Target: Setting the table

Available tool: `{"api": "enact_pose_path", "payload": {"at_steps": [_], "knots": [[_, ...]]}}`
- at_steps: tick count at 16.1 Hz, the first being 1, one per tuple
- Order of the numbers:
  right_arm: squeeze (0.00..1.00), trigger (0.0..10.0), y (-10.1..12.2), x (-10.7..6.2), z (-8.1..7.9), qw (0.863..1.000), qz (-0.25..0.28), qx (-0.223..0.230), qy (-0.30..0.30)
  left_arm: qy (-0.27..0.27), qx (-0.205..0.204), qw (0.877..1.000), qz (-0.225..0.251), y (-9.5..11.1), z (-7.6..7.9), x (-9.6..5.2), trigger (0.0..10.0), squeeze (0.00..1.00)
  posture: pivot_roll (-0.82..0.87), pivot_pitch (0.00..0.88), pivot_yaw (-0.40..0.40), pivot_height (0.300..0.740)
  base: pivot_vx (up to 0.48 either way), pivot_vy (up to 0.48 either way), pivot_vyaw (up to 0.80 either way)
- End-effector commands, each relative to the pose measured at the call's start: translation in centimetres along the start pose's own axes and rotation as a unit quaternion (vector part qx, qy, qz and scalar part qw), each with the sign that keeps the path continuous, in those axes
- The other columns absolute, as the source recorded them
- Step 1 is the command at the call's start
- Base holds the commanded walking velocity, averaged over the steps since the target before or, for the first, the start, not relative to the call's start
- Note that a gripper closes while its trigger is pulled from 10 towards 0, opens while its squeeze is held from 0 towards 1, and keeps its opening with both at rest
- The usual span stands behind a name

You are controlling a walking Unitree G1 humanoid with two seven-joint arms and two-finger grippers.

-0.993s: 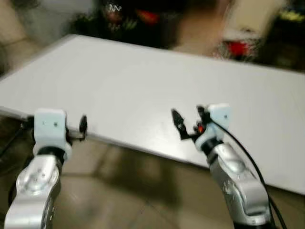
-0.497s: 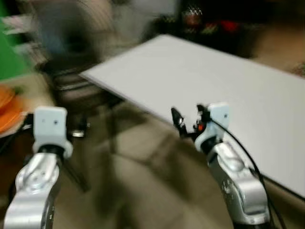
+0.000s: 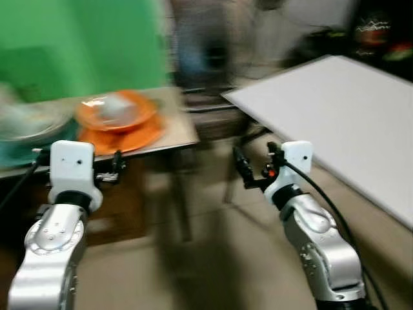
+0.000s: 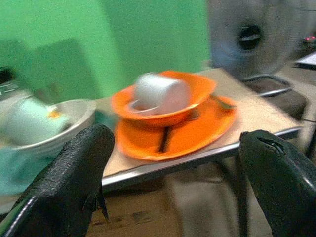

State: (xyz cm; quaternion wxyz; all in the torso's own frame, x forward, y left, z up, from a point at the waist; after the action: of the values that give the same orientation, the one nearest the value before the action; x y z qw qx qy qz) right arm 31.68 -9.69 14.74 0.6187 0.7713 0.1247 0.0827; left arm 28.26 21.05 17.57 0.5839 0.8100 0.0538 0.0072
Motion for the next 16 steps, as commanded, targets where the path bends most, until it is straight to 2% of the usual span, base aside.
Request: {"api": "enact_pose_path", "payload": {"at_steps": [1, 3, 5, 8, 12, 14, 16], "knots": [[0.0, 10.0, 0.9, -0.3, 1.4, 0.999, 0.015, -0.017, -0.022, -0.012, -0.01, 1.0, 0.01, 0.4, 0.9, 0.4, 10.0, 0.0, -0.09, 0.0, 0.068, 0.74, 0.0, 0.0, 0.0], [0.0, 10.0, 1.5, -0.6, 2.9, 0.998, 0.013, -0.042, -0.038, -0.015, -0.021, 1.0, 0.006, 0.3, 1.5, 0.7, 10.0, 0.0, -0.1, 0.0, 0.071, 0.74, 0.0, 0.0, 0.0], [0.0, 10.0, 1.9, -0.8, 3.7, 0.998, 0.014, -0.05, -0.041, -0.027, -0.009, 1.0, 0.008, 0.2, 2.3, 0.8, 10.0, 0.0, -0.1, 0.0, 0.071, 0.74, 0.0, 0.0, 0.0], [0.0, 10.0, 1.5, -0.4, 3.3, 0.998, 0.014, -0.039, -0.048, -0.026, -0.012, 0.999, 0.015, 0.4, 2.0, 0.8, 10.0, 0.0, -0.09, 0.0, 0.072, 0.74, 0.0, 0.0, 0.0], [0.0, 10.0, 1.1, 0.1, 2.5, 0.999, 0.011, -0.023, -0.042, -0.021, -0.013, 1.0, 0.018, 0.6, 1.7, 0.9, 10.0, 0.0, -0.08, 0.0, 0.069, 0.74, 0.271, 0.0, 0.0], [0.0, 10.0, 0.9, 0.2, 2.7, 0.999, 0.009, -0.017, -0.049, -0.021, -0.013, 1.0, 0.018, 0.6, 1.6, 0.8, 10.0, 0.0, -0.07, 0.0, 0.069, 0.74, 0.292, 0.0, 0.0], [0.0, 10.0, 0.6, 0.3, 2.5, 0.998, 0.001, -0.035, -0.045, -0.022, -0.013, 0.999, 0.019, 0.7, 1.7, 0.8, 10.0, 0.0, -0.07, 0.0, 0.069, 0.74, 0.3, 0.0, 0.4]]}}
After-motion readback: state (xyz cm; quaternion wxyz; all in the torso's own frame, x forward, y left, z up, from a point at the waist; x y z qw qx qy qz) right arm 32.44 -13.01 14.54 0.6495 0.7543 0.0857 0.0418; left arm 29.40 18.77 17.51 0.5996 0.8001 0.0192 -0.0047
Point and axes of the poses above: a point about 5 cm out from each wrist's last joint towards the gripper, its own x axis pointing out of the wrist towards the gripper, its own y axis along the axis of the wrist's last joint, z = x × y, the point moved 5 cm from there along x, pointing out of the wrist towards the gripper, and after that the axes turned 6 degrees about x, right-handed, at the moved point
